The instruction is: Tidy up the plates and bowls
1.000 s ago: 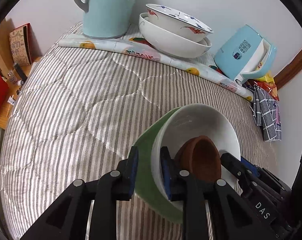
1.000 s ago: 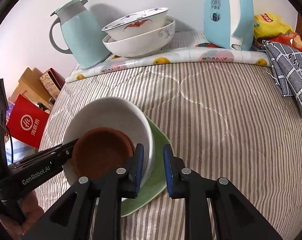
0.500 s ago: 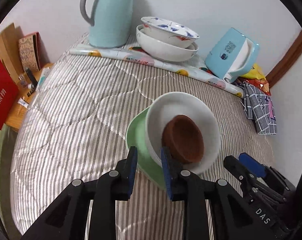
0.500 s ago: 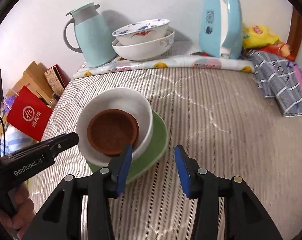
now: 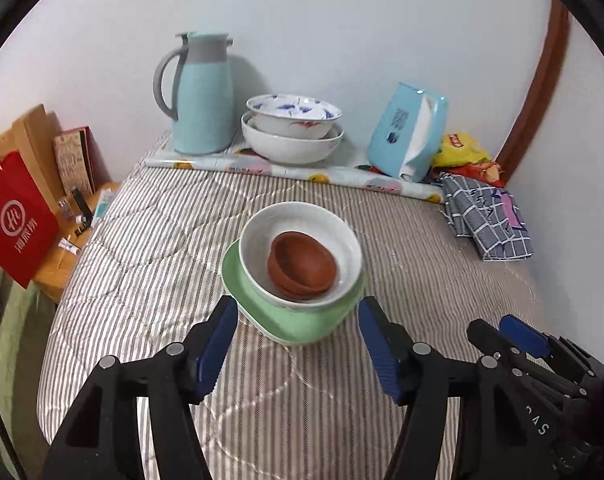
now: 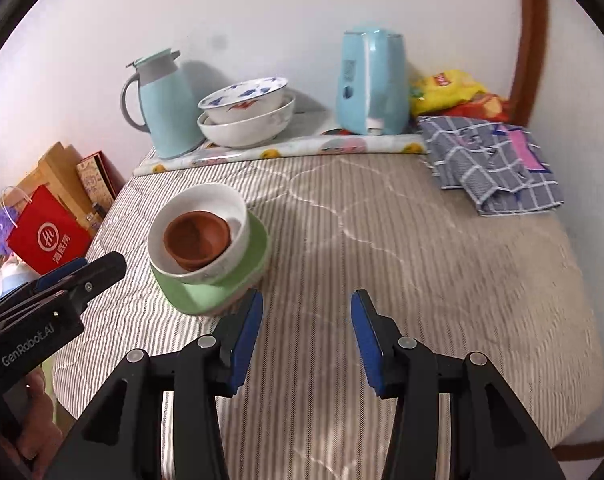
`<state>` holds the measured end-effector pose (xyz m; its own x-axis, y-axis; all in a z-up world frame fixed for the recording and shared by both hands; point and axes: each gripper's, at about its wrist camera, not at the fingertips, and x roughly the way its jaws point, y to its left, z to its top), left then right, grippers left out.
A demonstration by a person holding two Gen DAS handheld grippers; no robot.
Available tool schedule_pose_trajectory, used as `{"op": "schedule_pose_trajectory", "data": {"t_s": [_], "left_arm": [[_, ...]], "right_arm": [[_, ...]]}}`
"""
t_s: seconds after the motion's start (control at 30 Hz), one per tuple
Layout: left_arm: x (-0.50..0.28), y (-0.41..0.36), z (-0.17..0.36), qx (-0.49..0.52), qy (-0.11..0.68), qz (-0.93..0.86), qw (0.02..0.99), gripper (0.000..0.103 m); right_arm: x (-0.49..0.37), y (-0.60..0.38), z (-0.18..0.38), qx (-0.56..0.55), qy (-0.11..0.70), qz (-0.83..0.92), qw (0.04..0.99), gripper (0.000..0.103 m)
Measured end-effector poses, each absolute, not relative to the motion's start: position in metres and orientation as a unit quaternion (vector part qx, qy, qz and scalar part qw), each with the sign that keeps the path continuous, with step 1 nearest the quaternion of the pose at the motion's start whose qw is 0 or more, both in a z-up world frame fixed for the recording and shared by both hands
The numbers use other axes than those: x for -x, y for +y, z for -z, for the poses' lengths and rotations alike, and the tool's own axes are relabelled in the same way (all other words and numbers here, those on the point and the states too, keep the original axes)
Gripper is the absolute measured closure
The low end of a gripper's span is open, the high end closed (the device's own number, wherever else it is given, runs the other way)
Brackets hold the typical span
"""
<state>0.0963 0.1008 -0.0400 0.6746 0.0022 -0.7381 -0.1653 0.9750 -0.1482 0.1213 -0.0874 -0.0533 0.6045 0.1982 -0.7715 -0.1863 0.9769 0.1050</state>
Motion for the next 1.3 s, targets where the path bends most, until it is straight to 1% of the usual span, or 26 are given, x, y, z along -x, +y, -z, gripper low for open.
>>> {"op": "schedule_pose_trajectory", "data": {"t_s": [0.07, 0.1, 0.13, 0.17, 0.2, 0.23, 0.27, 0.33, 0.4, 0.53, 0.67, 1.3], "left_arm": [[-0.087, 0.093, 0.036, 0.099, 0.391, -0.045, 0.914, 0.037], [-0.082, 0.089, 0.035, 0.1, 0.387, -0.047, 0.915, 0.034], [-0.078, 0.087, 0.034, 0.102, 0.385, -0.048, 0.916, 0.032], [-0.073, 0.083, 0.033, 0.105, 0.381, -0.048, 0.917, 0.031], [-0.069, 0.08, 0.033, 0.107, 0.38, -0.049, 0.917, 0.026], [-0.064, 0.077, 0.032, 0.108, 0.379, -0.051, 0.918, 0.024], [-0.06, 0.074, 0.032, 0.109, 0.376, -0.051, 0.919, 0.024], [-0.052, 0.068, 0.032, 0.11, 0.375, -0.051, 0.919, 0.024], [-0.045, 0.063, 0.03, 0.111, 0.376, -0.05, 0.919, 0.024], [-0.031, 0.053, 0.025, 0.106, 0.368, -0.049, 0.922, 0.021], [-0.024, 0.045, 0.021, 0.087, 0.364, -0.051, 0.926, 0.02], [-0.009, 0.042, 0.017, 0.072, 0.358, -0.058, 0.929, 0.02]], "right_arm": [[-0.111, -0.097, 0.049, -0.011, 0.422, -0.099, 0.901, 0.057], [-0.104, -0.103, 0.046, -0.016, 0.417, -0.096, 0.904, 0.054], [-0.101, -0.106, 0.044, -0.019, 0.415, -0.095, 0.905, 0.045], [-0.096, -0.111, 0.042, -0.022, 0.41, -0.093, 0.907, 0.04], [-0.09, -0.115, 0.04, -0.023, 0.402, -0.09, 0.911, 0.032], [-0.084, -0.119, 0.038, -0.022, 0.396, -0.086, 0.914, 0.028], [-0.079, -0.122, 0.036, -0.021, 0.391, -0.081, 0.917, 0.026], [-0.068, -0.128, 0.034, -0.013, 0.383, -0.075, 0.92, 0.018], [-0.058, -0.132, 0.032, -0.005, 0.382, -0.069, 0.922, 0.014], [-0.047, -0.14, 0.029, -0.007, 0.382, -0.067, 0.922, 0.011], [-0.037, -0.143, 0.029, -0.005, 0.379, -0.06, 0.923, 0.011], [-0.016, -0.152, 0.022, -0.008, 0.365, -0.048, 0.93, 0.011]]}}
